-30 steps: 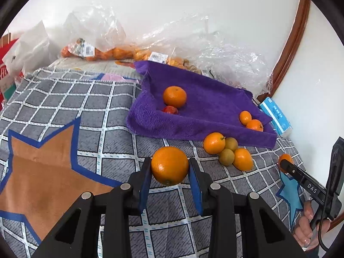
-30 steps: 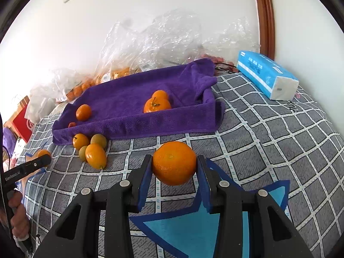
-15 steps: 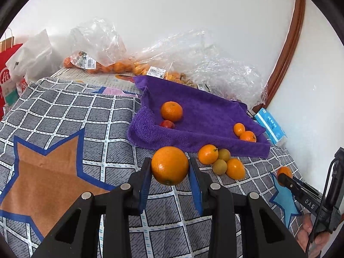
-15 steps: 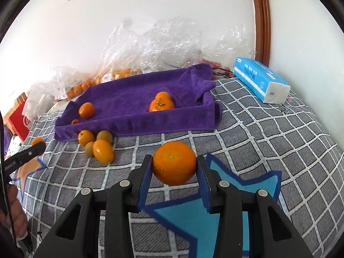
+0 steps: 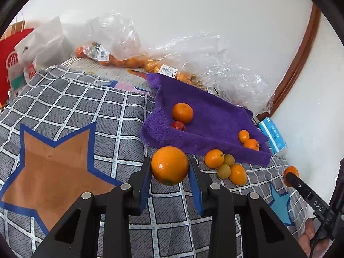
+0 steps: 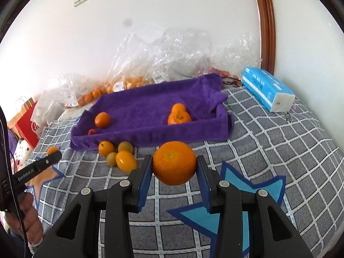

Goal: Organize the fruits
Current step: 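Lift both held oranges and carry them toward the purple towel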

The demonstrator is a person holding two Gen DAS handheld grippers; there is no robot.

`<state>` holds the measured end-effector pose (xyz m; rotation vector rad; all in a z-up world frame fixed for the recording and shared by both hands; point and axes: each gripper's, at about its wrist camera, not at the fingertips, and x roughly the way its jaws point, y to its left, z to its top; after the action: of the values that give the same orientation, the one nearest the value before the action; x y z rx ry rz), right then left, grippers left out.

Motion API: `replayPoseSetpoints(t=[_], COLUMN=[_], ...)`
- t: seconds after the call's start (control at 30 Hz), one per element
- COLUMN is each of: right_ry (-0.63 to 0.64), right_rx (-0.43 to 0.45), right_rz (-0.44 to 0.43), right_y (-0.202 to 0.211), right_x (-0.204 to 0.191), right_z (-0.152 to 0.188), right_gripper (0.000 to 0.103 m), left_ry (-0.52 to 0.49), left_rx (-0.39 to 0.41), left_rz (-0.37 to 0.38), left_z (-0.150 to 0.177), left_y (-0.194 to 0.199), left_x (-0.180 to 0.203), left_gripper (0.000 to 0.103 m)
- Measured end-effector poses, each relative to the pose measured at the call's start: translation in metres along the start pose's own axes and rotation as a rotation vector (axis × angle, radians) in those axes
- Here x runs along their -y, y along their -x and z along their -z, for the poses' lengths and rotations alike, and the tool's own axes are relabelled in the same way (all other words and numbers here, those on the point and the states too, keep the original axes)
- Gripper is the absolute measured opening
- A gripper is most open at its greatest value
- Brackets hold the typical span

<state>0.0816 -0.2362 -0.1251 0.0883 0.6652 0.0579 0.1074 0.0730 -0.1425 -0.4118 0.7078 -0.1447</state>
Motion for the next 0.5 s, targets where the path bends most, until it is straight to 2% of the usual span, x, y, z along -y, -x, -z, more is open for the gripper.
replayPoseSetpoints(t=[0.1, 0.2, 0.33, 0.5], right_ry=[0.002, 0.004, -0.003, -0.008], right_rx=[0.009, 0.010, 0.012, 0.021], right_rz=[0.003, 0.006, -0.002, -0.009], right_y=[0.002, 0.003, 0.005, 0.008], right_x=[-0.003, -0.006, -0.009, -0.014], right_z=[-0.005, -0.009, -0.014, -0.021], right_gripper=[0.040, 0.040, 0.040, 0.040], left_ry=[-0.001, -0.017, -0.022, -0.063], left_rx=[0.023, 0.022, 0.022, 0.033], left_rz=[-0.005, -0.032, -0.031, -0.071], left_z=[-0.004, -0.007, -0.011, -0.018], left_y=[0.010, 0.019, 0.028, 0.036], left_x=[0.000, 0.003, 0.006, 0.014], left_gripper=[0.032, 0.032, 0.032, 0.031])
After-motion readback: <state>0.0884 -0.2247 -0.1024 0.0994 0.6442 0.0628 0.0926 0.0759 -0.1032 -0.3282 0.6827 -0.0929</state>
